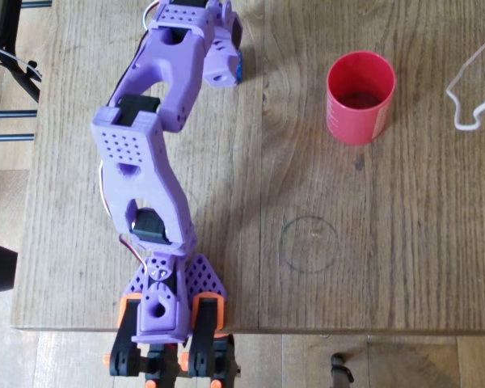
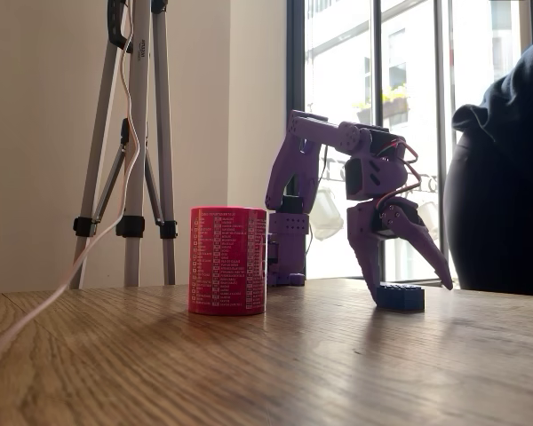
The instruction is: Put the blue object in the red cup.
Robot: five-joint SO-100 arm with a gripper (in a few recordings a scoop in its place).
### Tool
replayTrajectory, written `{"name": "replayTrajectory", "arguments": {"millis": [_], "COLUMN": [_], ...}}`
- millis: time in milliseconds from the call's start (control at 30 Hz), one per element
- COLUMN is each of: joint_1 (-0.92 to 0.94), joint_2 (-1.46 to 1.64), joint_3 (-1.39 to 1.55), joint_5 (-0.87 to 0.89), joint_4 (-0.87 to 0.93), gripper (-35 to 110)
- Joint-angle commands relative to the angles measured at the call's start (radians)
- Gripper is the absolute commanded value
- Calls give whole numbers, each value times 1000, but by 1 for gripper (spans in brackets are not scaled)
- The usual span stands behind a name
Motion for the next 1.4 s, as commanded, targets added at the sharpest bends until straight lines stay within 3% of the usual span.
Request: {"name": "replayTrajectory", "arguments": {"millis": [0, 67, 500, 900, 1133, 1367], "joint_1": [23, 26, 75, 144, 255, 538], "joint_2": [-2, -5, 25, 449, 693, 778], "joint_3": [-101, -106, -155, -285, -89, 172], "joint_5": [-9, -9, -29, -80, -91, -97], "joint_4": [-3, -3, -18, -77, -77, -195], "gripper": [23, 0, 0, 0, 0, 0]}}
